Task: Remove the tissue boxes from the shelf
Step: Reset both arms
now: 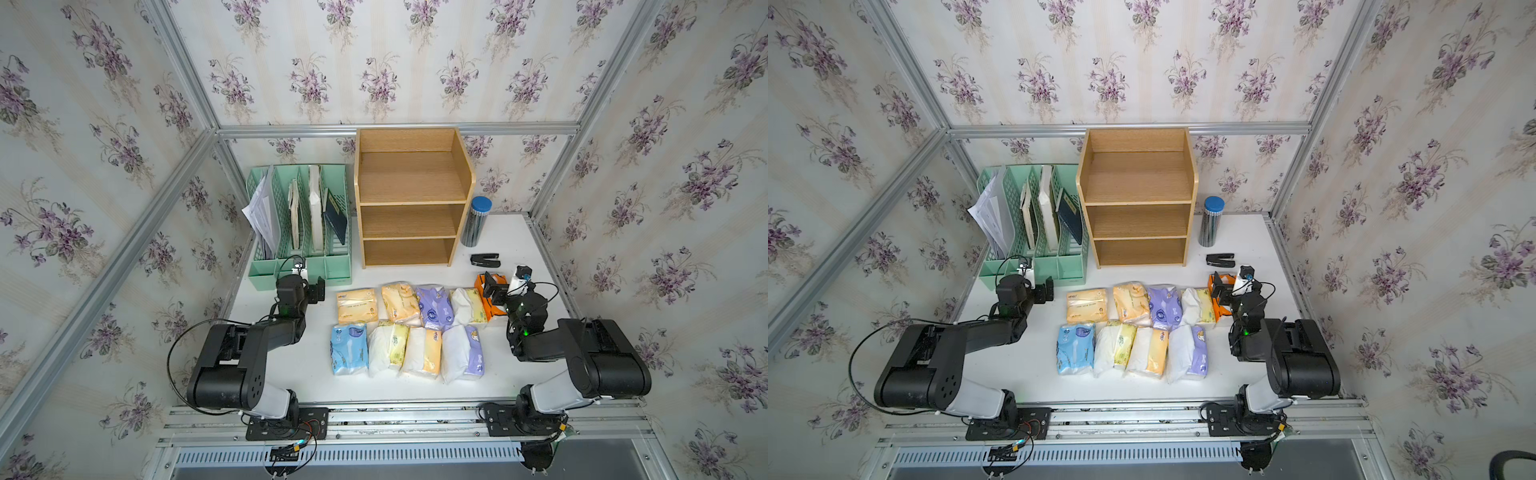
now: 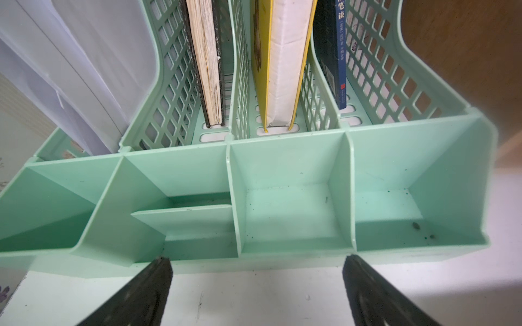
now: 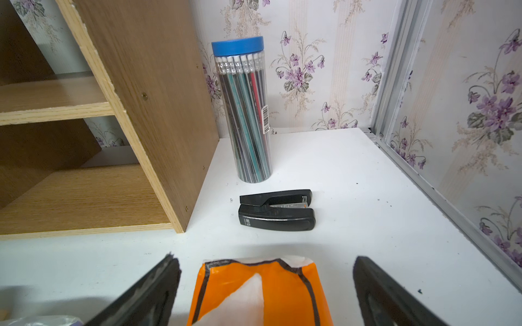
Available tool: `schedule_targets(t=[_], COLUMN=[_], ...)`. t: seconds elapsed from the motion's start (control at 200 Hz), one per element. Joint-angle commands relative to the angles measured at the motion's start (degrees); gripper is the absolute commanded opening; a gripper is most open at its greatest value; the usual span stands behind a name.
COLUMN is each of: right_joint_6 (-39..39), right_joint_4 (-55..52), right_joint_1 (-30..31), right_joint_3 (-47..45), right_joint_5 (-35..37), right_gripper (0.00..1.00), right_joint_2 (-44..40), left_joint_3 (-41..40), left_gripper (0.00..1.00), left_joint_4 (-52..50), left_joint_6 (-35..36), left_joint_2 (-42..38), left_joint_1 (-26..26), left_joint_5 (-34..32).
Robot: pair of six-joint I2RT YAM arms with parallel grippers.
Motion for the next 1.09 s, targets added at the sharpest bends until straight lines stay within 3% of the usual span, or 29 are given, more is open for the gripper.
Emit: schedule_targets(t=[0.0, 0.29, 0.345, 0.39, 0.54, 0.595, 0.695, 0.769, 0.844, 0.924, 1.004, 1.089], right_joint_6=[-0.17, -0.27, -1.37, -2.00, -3.17, -2.19, 2.53, 0.97, -3.04, -1.46, 2.93, 0.58], right_joint_4=[0.44, 0.16, 0.23, 1.11, 1.93, 1.98, 5.38, 7.02, 0.15, 5.23, 4.52, 6.35], right_joint_1=[0.05, 0.14, 0.14, 0.14, 0.14, 0.06, -0.03, -0.03, 0.09, 0.06, -0.17, -0.12], right_joint_3=[0.34, 0.49, 0.47, -0.03, -0.56, -0.61, -2.62, -2.94, 0.32, -1.87, -2.24, -2.47], right_joint_5=[0.08, 0.28, -2.53, -4.49, -7.45, -5.20, 5.45, 2.94, -6.91, -3.72, 6.09, 1.88], right_gripper=[1.00, 1.00, 1.00, 1.00, 1.00, 1.00, 1.00, 1.00, 1.00, 1.00, 1.00, 1.00], right_joint_2=[0.12, 0.16, 0.18, 0.13, 0.04, -0.03, -0.53, -0.03, 0.07, 0.16, -0.63, 0.05], left_joint_3=[0.19, 0.26, 0.25, 0.86, 0.52, 0.42, -0.46, -0.39, 0.29, 0.32, 0.15, -0.43], left_gripper=[0.99, 0.99, 0.99, 0.99, 0.99, 0.99, 0.99, 0.99, 0.99, 0.99, 0.99, 0.99], left_joint_4=[0.59, 0.55, 0.48, -0.45, -0.08, 0.02, 1.40, 1.25, 0.38, 0.22, 0.39, 1.17], left_joint_6=[0.45, 0.48, 0.58, 2.66, 2.48, 1.29, -0.21, -0.13, 1.64, 1.89, 0.60, -0.30], left_joint_2=[-0.11, 0.01, 0.01, 0.21, -0.02, 0.00, -0.46, -0.48, -0.07, -0.12, -0.33, -0.57], left_joint_1=[-0.02, 0.04, 0.01, 0.05, 0.32, 0.72, 1.18, 1.19, 1.19, 1.19, 1.31, 1.37], left_joint_5=[-0.32, -0.32, -0.19, 4.41, 5.21, 3.72, 1.84, 1.79, 5.45, 6.29, 4.16, 2.06])
